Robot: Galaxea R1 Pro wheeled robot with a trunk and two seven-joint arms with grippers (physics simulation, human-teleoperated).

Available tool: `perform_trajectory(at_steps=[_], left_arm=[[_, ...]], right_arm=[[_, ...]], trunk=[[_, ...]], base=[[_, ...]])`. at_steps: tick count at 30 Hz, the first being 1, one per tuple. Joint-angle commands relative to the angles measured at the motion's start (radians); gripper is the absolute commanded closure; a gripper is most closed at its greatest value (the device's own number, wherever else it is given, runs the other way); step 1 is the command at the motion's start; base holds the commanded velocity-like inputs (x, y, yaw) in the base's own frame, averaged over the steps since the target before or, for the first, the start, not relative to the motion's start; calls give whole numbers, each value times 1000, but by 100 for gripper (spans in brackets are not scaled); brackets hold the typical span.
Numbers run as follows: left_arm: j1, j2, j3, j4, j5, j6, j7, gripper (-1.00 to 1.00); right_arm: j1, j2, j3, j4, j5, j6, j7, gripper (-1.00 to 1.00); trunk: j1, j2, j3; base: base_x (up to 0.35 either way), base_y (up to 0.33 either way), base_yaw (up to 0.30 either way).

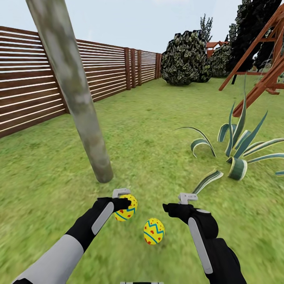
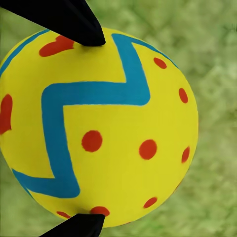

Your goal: Take the three Easter eggs out of the wicker basket on the lawn in the garden, then place them on the lawn next to a single tree (choose any tree) so that all three eggs are next to the same tree and none are left in the basket.

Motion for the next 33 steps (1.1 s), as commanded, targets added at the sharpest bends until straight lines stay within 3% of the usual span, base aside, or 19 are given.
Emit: perform_trajectory(at_steps=[1, 6, 23, 33], left_arm=[[-1, 0, 0, -1, 11, 2, 9, 100], [-1, 0, 4, -2, 12, 2, 10, 100], [1, 0, -1, -2, 12, -3, 11, 100], [4, 0, -5, -6, 11, -58, 16, 100]], right_arm=[[-1, 0, 1, -1, -11, 3, -10, -100], [-1, 0, 1, -1, -11, 3, -10, -100], [-1, 0, 1, -1, -11, 3, -10, -100], [-1, 0, 0, -1, -11, 3, -10, -100]], trunk=[[0, 0, -1], [0, 0, -1], [8, -4, -67], [12, -7, -105]], base=[[39, 9, 0], [12, 3, 0], [0, 0, 0], [0, 0, 0]])
